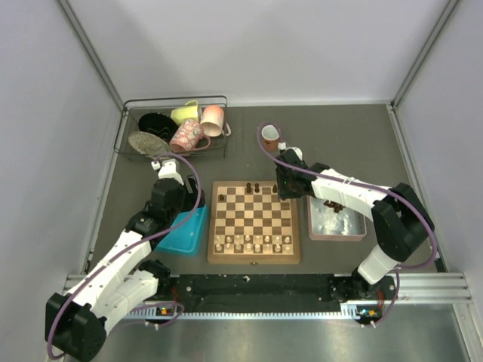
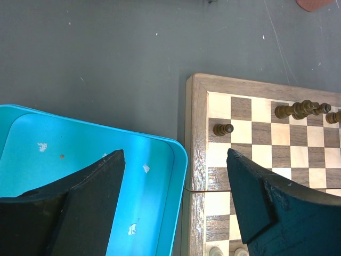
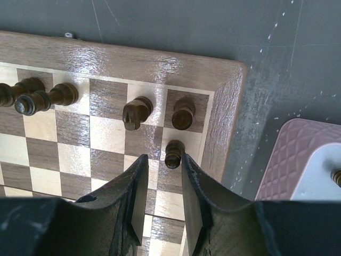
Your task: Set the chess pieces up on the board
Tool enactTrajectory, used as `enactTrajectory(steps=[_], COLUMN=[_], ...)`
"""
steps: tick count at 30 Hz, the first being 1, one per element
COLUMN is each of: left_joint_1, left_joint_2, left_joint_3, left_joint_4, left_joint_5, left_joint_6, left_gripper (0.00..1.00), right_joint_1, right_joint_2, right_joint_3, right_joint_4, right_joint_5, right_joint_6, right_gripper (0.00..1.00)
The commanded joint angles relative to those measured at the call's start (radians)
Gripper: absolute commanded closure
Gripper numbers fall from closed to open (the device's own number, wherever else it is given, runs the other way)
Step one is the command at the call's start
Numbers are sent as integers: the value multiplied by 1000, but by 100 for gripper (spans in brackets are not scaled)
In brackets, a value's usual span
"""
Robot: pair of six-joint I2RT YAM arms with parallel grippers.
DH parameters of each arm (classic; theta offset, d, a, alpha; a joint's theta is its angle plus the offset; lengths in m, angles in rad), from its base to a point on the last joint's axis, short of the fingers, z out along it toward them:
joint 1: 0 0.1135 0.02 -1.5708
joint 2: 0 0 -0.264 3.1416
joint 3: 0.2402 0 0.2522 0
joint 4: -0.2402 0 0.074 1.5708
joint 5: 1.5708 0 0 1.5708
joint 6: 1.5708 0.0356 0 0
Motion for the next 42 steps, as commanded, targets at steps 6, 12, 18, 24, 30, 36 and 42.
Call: enactTrajectory(steps=[6,12,18,24,30,36,42], left_joint_1=[4,2,-18,-27,-27,-27,-27], left_joint_2=[0,74,204,186,134,114,115], left_joint_3=[14,64,113,84,57,48,47], left_joint_4=[48,62,74,90,73,65,65], left_joint_5=[15,58,78,89,72,60,58], left_joint_6=[47,50,56,44,59,68,68], left_gripper=[18,20,21,21,20,20,20], right_joint_1=[-9,-11,-17,-18,-18,-18,-18], right_joint_2=[-113,-216,-234,-153,-64,-12,16], right_joint_3=[11,2,-21,0,14,16,20], right_joint_4=[-8,-67,-75,-49,-11,17,31], right_joint_5=[66,112,122,93,47,38,43], right_joint_6=[-12,-24,-20,-12,0,10,8], right_gripper=[68,67,66,66,64,63,63])
